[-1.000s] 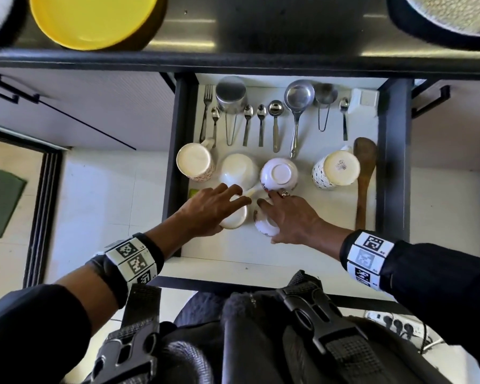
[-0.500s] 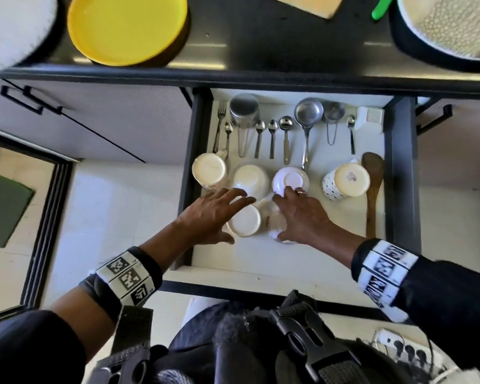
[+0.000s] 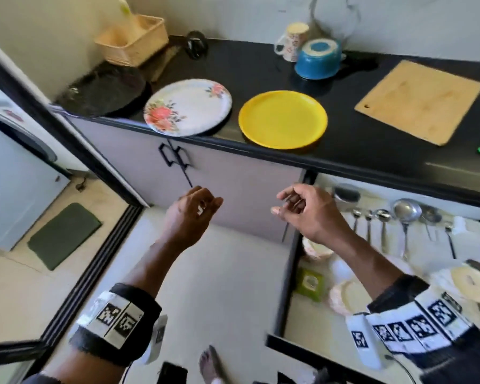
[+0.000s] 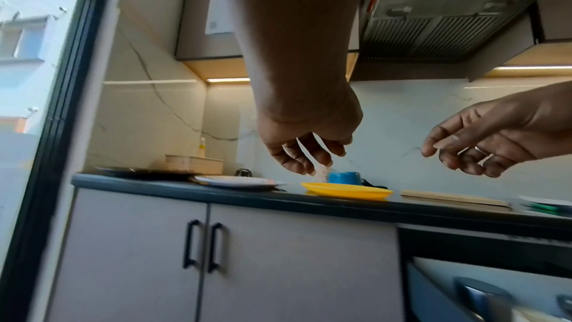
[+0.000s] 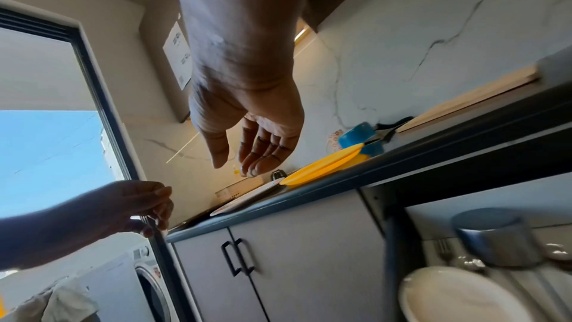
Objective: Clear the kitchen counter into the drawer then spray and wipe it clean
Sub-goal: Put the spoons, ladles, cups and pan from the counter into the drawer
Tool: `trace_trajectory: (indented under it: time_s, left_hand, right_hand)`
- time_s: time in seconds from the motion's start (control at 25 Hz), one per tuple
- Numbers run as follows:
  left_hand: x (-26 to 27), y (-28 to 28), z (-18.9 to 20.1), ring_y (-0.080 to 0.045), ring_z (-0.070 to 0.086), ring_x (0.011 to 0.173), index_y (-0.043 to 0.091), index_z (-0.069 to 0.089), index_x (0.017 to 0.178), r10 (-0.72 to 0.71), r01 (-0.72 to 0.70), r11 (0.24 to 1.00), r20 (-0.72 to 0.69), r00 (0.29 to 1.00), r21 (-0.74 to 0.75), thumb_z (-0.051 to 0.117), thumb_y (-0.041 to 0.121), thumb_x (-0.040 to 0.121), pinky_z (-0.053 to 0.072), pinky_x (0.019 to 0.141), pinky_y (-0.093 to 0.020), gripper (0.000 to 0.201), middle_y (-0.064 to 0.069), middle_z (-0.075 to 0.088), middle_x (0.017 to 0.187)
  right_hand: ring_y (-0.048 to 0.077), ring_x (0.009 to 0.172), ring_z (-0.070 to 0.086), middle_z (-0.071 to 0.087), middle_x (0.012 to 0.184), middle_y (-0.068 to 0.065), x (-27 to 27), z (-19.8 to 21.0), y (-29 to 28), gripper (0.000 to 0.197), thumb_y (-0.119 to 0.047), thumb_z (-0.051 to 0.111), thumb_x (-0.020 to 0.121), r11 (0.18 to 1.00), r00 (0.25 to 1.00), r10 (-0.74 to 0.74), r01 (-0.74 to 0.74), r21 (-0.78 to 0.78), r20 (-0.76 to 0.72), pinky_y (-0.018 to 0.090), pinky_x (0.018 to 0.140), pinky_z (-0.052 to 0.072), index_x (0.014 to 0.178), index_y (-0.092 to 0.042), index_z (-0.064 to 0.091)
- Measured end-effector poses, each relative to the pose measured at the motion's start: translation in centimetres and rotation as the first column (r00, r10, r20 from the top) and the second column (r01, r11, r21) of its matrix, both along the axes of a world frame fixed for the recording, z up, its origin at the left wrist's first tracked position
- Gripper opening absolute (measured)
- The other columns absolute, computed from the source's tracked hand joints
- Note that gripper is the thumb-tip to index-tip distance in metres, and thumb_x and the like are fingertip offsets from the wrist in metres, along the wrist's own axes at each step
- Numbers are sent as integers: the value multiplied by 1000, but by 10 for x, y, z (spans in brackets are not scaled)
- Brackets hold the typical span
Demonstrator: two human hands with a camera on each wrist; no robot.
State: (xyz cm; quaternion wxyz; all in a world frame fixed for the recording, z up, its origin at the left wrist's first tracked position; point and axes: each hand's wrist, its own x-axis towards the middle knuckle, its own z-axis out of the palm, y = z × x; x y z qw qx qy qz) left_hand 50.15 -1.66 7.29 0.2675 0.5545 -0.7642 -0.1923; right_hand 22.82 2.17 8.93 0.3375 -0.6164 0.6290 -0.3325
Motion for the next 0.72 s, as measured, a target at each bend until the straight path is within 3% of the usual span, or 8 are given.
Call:
trace_trajectory:
  time_s: [0.16,0.28,0.52,0.6,0.72]
  left_hand:
    - [131,-21,19,-6,57,67,28,54,72,67,-67,997,1,998,-44,54,54,91,48,61,-30,32,10,56,77]
    - [183,-39,41,-9,59,70,30,55,71,69,-66,996,48,996,-56,57,50,90,49,63,-30,27,11,56,78]
    - [195,-132,54,-7,60,79,34,58,79,-48,49,999,62,997,-15,62,49,88,52,70,-33,18,17,59,86]
    - [192,-171,56,-9,55,88,33,60,83,18,-18,1000,112,994,1,64,46,87,44,71,-29,14,18,56,89]
    - [198,-247,60,-7,51,86,29,63,86,144,-146,989,146,979,4,65,40,87,39,68,-27,12,16,57,92]
  right_hand:
    - [-1,56,56,67,70,-6,115,13,-44,18,-27,83,76,997,998,63,-61,-56,30,13,59,46,86,-21,70]
    - [-1,58,56,67,72,-6,167,30,-74,17,-27,83,77,993,996,63,-57,-99,63,12,60,46,86,-21,70]
    - [6,66,63,72,75,-2,209,42,-161,9,-19,80,80,965,971,20,44,-259,240,23,63,52,82,-14,72]
    - [6,65,64,72,72,-3,214,38,-199,9,-15,79,81,945,959,-22,112,-306,281,21,61,50,81,-11,72]
    - [3,64,64,72,72,-4,229,25,-278,12,-18,81,80,929,959,-38,138,-344,281,17,60,48,79,-12,71]
